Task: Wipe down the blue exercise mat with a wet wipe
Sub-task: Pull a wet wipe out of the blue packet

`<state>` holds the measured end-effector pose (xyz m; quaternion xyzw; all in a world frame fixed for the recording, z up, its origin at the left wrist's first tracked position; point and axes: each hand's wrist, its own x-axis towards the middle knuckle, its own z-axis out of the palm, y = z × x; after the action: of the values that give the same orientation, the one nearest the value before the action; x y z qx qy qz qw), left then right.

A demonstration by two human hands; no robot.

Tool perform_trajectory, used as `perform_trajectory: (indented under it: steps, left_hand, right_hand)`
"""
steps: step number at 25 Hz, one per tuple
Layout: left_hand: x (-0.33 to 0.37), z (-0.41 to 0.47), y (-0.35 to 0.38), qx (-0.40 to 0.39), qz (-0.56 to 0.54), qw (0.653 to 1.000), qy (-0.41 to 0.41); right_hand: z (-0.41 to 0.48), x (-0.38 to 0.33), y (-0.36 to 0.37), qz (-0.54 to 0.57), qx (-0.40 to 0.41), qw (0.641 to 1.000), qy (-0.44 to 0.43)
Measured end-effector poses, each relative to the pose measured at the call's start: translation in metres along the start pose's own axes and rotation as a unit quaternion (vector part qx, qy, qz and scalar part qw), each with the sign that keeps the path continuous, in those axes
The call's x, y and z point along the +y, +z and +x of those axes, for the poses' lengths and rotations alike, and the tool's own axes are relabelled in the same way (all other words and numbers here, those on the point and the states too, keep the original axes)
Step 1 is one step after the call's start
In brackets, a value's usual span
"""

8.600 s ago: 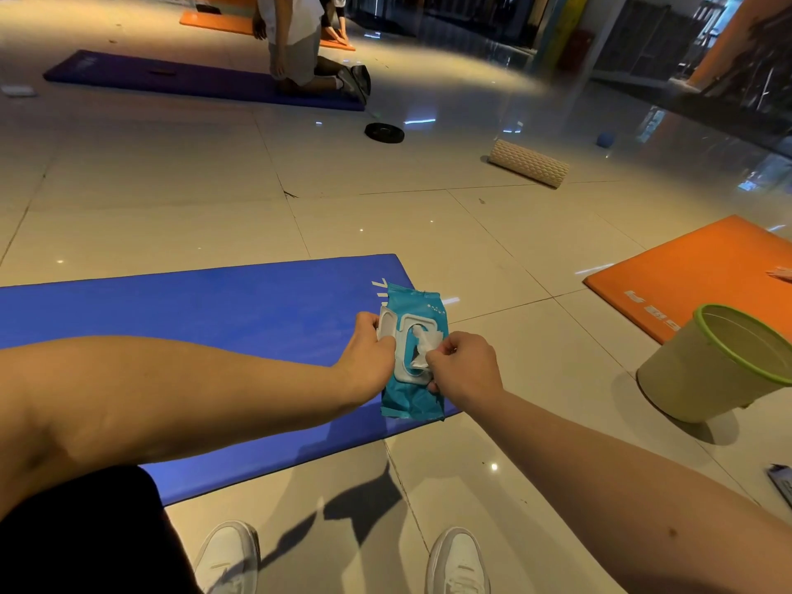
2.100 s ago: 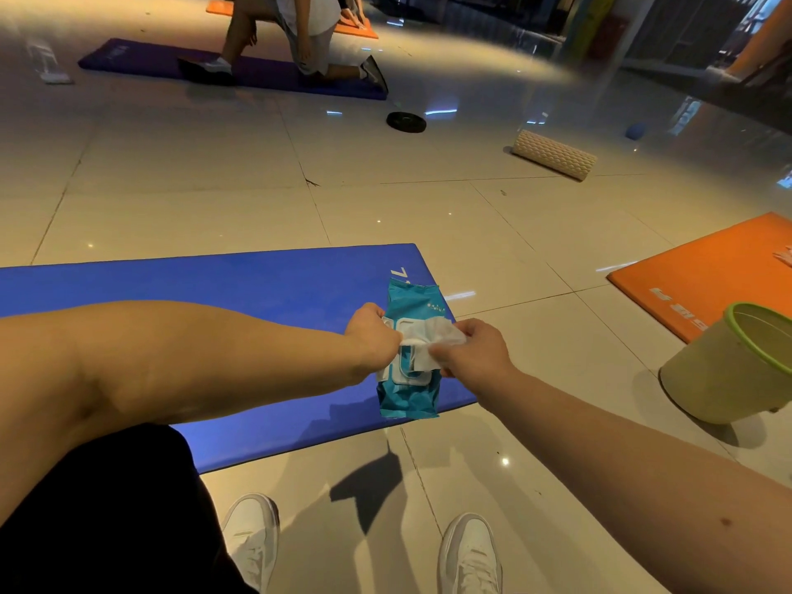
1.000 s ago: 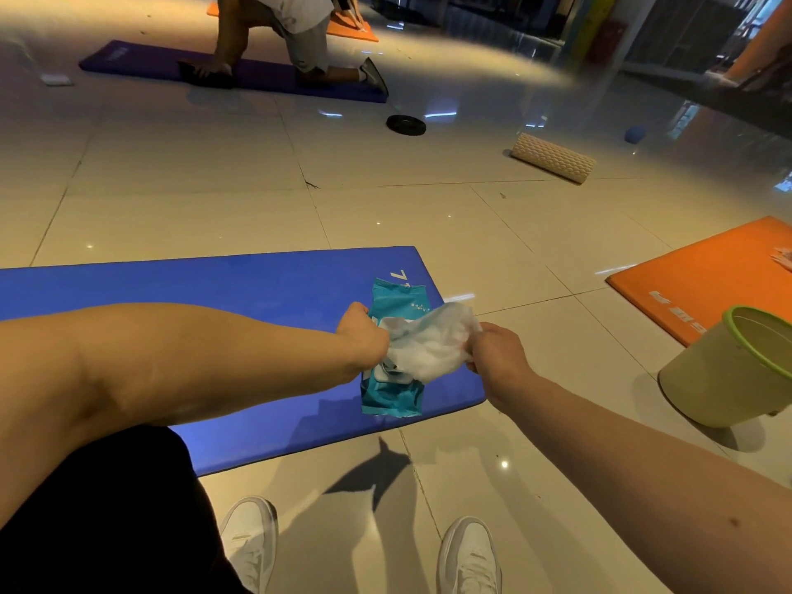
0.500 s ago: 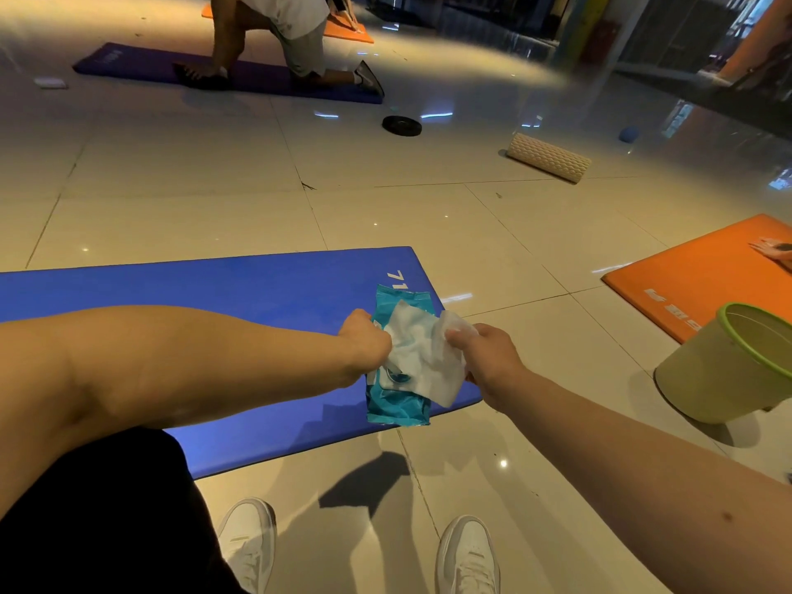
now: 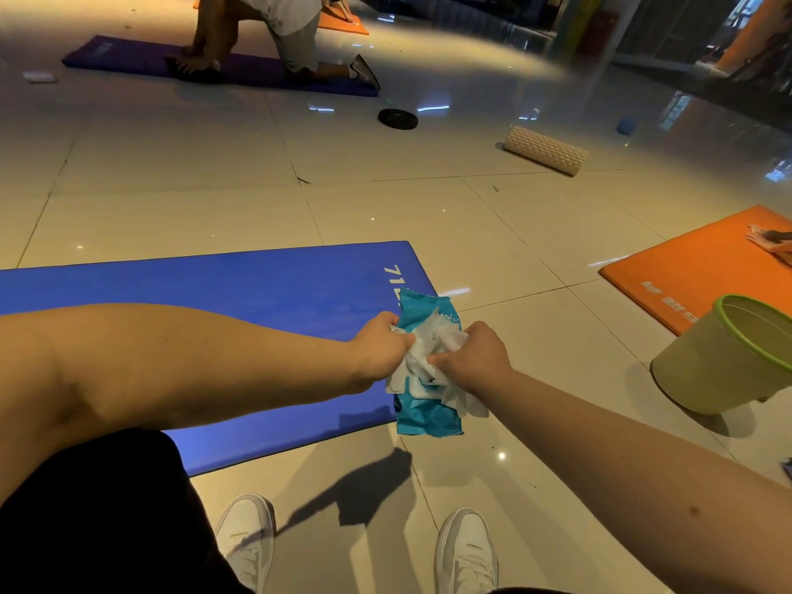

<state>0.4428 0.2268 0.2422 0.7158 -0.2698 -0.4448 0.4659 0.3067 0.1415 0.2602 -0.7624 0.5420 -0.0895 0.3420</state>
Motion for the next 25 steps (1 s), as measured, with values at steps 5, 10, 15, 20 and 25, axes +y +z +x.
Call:
perform_trajectory:
  steps: [5,10,15,20,25]
  left_hand:
    - [0.003,-0.001,-0.002,-0.015,-0.011,1.0,0.016]
    - [0.003,-0.003,0.003,-0.027,-0.012,0.999,0.021]
    - [0.015,-0.007,0.004,-0.041,-0.004,0.999,0.01]
    - [0.008,-0.008,0.005,-0.025,0.033,0.999,-0.008]
    - [-0.002,0.001,-0.01,0.043,0.093,0.995,-0.02]
  right_hand:
    - [0.007,0.001,-0.005,0.005,-0.043,0.995,0.085]
    - [0.009,0.006,-0.004,-0.018,-0.057,0.997,0.05]
    - [0.007,0.0,-0.006,-0.152,0.001,0.988,0.019]
    - [0.005,-0.005,-0.003,-0.133,-0.021,0.991,-0.019]
    - [0.011,0.002,-0.02,0.054,-0.058,0.997,-0.012]
